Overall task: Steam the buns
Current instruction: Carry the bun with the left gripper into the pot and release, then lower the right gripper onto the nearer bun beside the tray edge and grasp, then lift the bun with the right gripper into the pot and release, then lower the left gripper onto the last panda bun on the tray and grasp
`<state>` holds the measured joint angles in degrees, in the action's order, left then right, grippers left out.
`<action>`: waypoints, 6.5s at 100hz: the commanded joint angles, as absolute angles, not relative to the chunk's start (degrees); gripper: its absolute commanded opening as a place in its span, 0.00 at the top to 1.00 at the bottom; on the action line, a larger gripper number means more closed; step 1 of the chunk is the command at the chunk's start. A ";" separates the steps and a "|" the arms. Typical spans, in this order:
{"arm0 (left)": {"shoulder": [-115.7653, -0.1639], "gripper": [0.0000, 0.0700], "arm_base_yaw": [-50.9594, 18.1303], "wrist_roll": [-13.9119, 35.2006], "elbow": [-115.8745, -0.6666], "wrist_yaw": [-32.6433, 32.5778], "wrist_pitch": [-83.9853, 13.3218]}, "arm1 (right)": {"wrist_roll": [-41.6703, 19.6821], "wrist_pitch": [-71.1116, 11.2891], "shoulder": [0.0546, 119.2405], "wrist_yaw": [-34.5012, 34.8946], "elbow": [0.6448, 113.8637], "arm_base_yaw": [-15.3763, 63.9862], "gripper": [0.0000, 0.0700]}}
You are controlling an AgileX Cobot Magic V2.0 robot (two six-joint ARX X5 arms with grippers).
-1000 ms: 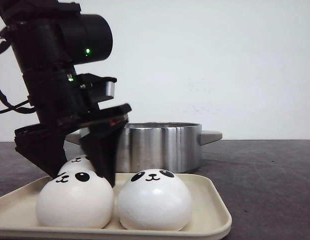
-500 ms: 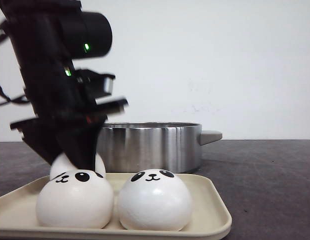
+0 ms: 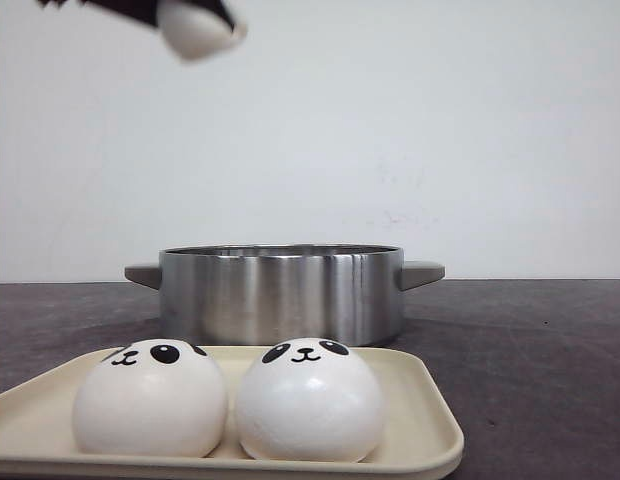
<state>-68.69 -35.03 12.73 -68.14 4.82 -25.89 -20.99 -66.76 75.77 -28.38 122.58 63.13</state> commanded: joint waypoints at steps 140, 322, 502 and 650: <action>-106.39 0.26 -28.08 17.80 -85.03 4.25 -25.23 | -18.04 -71.33 76.38 -30.26 120.90 63.81 0.98; -54.61 0.27 -27.51 14.63 -85.03 -2.74 -42.89 | -42.78 -43.07 96.03 1.50 64.29 59.24 0.77; -59.27 0.27 -27.51 14.15 -85.01 -2.76 -49.28 | -20.56 -48.77 110.02 -6.02 96.51 38.52 0.40; -86.00 0.27 -42.83 21.56 -48.99 12.95 -35.42 | -21.26 -45.21 77.08 -6.52 100.62 43.86 0.98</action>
